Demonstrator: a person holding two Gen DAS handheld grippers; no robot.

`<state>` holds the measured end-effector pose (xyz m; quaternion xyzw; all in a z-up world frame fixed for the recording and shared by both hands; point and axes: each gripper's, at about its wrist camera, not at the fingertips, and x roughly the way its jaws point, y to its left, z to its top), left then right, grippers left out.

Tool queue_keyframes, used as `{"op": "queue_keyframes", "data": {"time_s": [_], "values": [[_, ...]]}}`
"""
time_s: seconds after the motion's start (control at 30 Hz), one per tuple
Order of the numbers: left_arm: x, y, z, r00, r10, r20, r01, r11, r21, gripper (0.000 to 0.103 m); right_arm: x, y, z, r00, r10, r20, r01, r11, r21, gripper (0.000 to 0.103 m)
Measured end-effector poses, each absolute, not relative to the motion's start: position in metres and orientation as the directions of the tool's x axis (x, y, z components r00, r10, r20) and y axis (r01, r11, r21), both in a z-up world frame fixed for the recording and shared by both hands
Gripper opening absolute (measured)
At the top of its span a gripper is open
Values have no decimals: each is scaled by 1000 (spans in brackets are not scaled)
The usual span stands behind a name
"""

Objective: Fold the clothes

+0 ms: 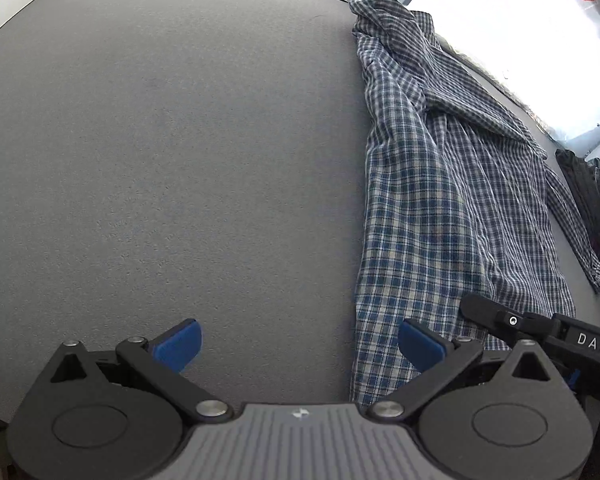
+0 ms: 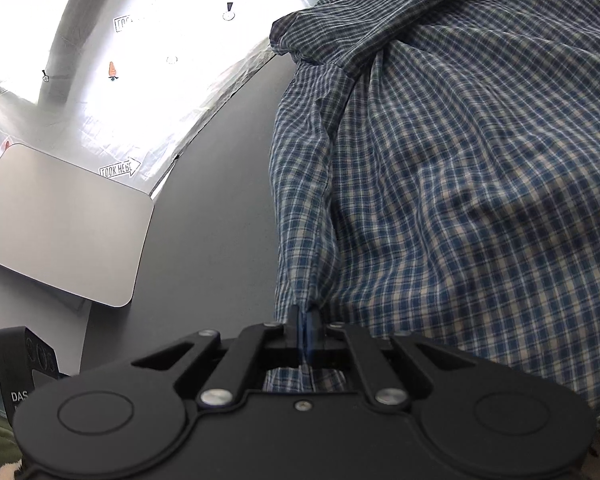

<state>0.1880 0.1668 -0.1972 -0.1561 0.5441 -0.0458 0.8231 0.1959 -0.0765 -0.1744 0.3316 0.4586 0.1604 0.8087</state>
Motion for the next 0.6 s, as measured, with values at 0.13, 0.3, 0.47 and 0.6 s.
{"op": "queue_keyframes", "data": {"time_s": [0.13, 0.3, 0.47, 0.6], "values": [[194, 133, -204, 357, -243, -902, -30, 962, -272, 103, 194, -100, -175, 540, 535, -650, 75, 739, 670, 2], [198, 106, -216, 304, -203, -931, 13, 978, -210, 103, 193, -116, -183, 510, 501, -699, 98, 774, 626, 4], [201, 91, -225, 266, -116, -957, 37, 993, -110, 103, 202, -114, -199, 420, 478, -771, 86, 825, 558, 12], [207, 90, -222, 276, -90, -957, 3, 996, -93, 103, 209, -123, -191, 431, 465, -773, 56, 842, 537, 21]]}}
